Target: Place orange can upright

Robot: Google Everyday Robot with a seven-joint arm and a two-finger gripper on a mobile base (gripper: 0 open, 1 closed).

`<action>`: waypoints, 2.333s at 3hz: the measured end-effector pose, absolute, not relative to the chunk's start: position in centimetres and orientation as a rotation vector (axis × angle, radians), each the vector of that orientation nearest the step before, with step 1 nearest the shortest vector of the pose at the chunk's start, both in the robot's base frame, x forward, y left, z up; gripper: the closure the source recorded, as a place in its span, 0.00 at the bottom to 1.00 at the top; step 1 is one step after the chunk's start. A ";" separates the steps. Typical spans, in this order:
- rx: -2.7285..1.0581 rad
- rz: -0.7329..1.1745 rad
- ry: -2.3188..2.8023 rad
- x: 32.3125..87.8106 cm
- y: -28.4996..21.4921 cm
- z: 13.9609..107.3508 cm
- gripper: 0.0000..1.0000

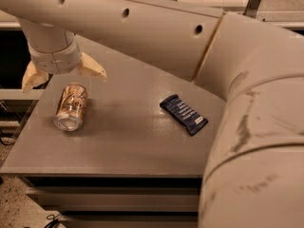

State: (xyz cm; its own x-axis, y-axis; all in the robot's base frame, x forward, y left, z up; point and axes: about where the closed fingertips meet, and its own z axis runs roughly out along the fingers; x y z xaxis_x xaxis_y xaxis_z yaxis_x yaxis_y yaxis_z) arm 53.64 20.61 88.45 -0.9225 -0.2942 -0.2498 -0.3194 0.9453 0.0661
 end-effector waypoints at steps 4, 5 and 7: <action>-0.224 0.112 3.018 52.2 21.2 85.2 0.00; -0.231 0.128 3.052 52.0 21.2 84.3 0.16; -0.279 0.131 3.061 52.1 21.8 84.0 0.63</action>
Offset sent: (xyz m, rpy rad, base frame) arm -0.0122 0.0094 -0.0197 -0.0777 0.0904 -0.1915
